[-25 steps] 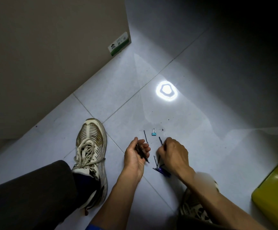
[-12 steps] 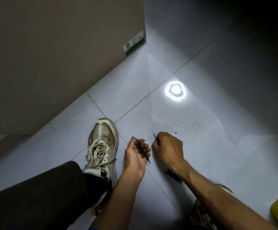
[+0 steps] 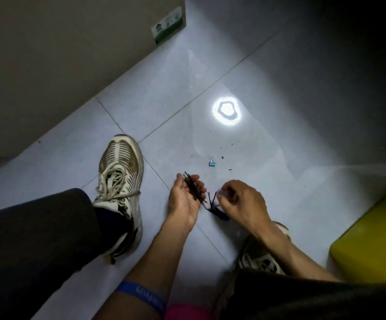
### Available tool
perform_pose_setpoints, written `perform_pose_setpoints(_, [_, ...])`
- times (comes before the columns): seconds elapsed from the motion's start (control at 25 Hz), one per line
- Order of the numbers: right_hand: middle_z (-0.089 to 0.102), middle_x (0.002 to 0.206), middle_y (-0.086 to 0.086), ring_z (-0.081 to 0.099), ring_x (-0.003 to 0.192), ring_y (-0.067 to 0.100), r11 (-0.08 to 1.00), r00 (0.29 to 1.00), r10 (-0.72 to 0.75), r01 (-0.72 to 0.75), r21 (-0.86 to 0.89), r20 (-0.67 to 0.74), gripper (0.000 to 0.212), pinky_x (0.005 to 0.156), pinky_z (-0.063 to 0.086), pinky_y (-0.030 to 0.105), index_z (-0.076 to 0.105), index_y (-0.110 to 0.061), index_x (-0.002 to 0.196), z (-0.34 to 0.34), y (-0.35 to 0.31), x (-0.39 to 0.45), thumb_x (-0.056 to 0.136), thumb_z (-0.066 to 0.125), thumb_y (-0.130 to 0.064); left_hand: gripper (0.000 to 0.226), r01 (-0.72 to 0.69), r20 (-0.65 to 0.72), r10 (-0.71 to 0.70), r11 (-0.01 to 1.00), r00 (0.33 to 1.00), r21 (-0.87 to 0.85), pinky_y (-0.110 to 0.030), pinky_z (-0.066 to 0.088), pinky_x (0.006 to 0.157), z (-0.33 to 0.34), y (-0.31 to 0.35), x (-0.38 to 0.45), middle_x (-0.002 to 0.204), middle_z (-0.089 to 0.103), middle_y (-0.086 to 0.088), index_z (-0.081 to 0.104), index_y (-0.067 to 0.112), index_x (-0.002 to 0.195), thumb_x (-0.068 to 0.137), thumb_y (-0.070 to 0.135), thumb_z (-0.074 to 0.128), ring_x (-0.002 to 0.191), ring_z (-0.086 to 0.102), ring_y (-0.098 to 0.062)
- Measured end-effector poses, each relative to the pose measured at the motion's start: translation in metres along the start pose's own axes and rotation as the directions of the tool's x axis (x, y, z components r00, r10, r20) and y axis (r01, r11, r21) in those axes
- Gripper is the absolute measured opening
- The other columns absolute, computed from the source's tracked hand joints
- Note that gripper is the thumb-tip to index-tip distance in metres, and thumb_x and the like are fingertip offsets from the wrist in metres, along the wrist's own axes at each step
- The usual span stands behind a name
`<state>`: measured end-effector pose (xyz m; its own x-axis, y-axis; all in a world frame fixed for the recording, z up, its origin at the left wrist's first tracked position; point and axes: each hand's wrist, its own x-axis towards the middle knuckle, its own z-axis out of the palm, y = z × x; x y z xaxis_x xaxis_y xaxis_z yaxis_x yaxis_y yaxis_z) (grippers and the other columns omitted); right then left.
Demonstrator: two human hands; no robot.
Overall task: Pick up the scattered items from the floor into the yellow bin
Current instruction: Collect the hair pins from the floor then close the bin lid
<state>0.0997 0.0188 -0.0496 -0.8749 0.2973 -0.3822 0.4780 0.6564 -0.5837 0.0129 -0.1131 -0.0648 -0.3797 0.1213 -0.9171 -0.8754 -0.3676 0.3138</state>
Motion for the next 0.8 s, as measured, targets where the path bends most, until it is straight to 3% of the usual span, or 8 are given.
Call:
perform_pose_setpoints(0.12, [0.056,0.098,-0.001,0.054,0.086,0.024,0.913,0.973,-0.162,0.211,-0.35,0.165,0.026,0.065,0.047,0.036,0.057,-0.022,0.103,0.027,0.01,-0.026,0.083,0.059,-0.039,0.05,0.0,-0.045,0.002,0.998,0.999,0.055,-0.028,0.041,0.055,-0.013,-0.001,-0.006,0.057,0.06,-0.006,0.062,0.007,0.081,0.102,0.044,0.036,0.05,0.057,-0.017])
perform_pose_setpoints(0.24, [0.057,0.084,0.004,0.056,0.071,0.026,0.91,0.979,-0.189,0.203,-0.361,0.073,0.01,0.055,0.042,0.034,0.059,-0.016,0.087,0.047,0.005,-0.022,0.082,0.061,-0.024,0.049,0.012,-0.075,-0.004,0.995,0.997,0.095,-0.027,0.043,0.054,-0.019,-0.001,-0.009,0.059,0.061,-0.006,0.063,0.007,0.081,0.1,0.046,0.04,0.052,0.057,-0.018])
perform_pose_setpoints(0.36, [0.06,0.075,-0.008,0.055,0.066,0.01,0.998,0.998,0.057,-0.056,0.043,-0.019,0.005,0.056,0.041,0.024,0.058,-0.024,0.079,0.042,0.006,-0.008,0.076,0.057,-0.02,0.048,0.012,-0.077,-0.003,0.995,0.997,0.104,-0.028,0.043,0.055,-0.02,0.001,-0.007,0.06,0.061,-0.006,0.063,0.007,0.081,0.1,0.046,0.042,0.055,0.057,-0.018])
perform_pose_setpoints(0.44, [0.061,0.064,-0.01,0.055,0.054,0.003,0.861,0.956,0.293,-0.257,0.44,-0.014,0.009,0.051,0.041,0.017,0.059,-0.024,0.075,0.033,0.012,0.0,0.077,0.055,-0.016,0.047,0.002,-0.088,0.006,0.995,0.996,0.1,-0.028,0.042,0.056,-0.019,0.002,-0.004,0.061,0.061,-0.007,0.063,0.007,0.08,0.1,0.045,0.042,0.055,0.056,-0.019])
perform_pose_setpoints(0.52, [0.061,0.058,-0.006,0.055,0.046,0.011,0.7,0.909,0.412,-0.364,0.615,0.068,0.014,0.043,0.043,0.024,0.059,-0.026,0.077,0.025,0.016,0.002,0.083,0.052,-0.015,0.047,0.0,-0.09,0.009,0.995,0.996,0.095,-0.028,0.042,0.056,-0.017,0.0,-0.002,0.061,0.061,-0.007,0.063,0.007,0.081,0.1,0.044,0.043,0.055,0.056,-0.019])
perform_pose_setpoints(0.6, [0.064,0.069,-0.006,0.059,0.057,0.015,0.828,0.951,0.308,-0.275,0.489,0.014,0.012,0.051,0.046,0.026,0.059,-0.028,0.083,0.022,0.018,0.001,0.084,0.054,-0.018,0.046,0.004,-0.085,0.004,0.995,0.996,0.099,-0.028,0.042,0.056,-0.014,-0.002,-0.003,0.06,0.061,-0.007,0.063,0.007,0.081,0.099,0.044,0.043,0.055,0.057,-0.018])
perform_pose_setpoints(0.68, [0.062,0.085,-0.006,0.057,0.074,0.015,0.994,0.998,0.047,-0.042,0.098,-0.045,0.006,0.061,0.045,0.028,0.061,-0.026,0.09,0.026,0.014,-0.001,0.084,0.059,-0.026,0.046,0.014,-0.085,-0.005,0.994,0.996,0.106,-0.028,0.042,0.056,-0.013,-0.005,-0.005,0.061,0.061,-0.007,0.063,0.007,0.081,0.099,0.044,0.044,0.056,0.057,-0.018])
perform_pose_setpoints(0.8, [0.06,0.078,0.003,0.057,0.068,0.025,0.921,0.973,-0.224,0.191,-0.339,-0.06,0.014,0.053,0.043,0.032,0.065,-0.015,0.079,0.039,-0.004,-0.002,0.08,0.073,-0.027,0.046,0.017,-0.086,-0.008,0.994,0.996,0.109,-0.028,0.042,0.056,-0.014,-0.002,-0.008,0.061,0.061,-0.007,0.063,0.007,0.08,0.099,0.044,0.045,0.057,0.056,-0.019])
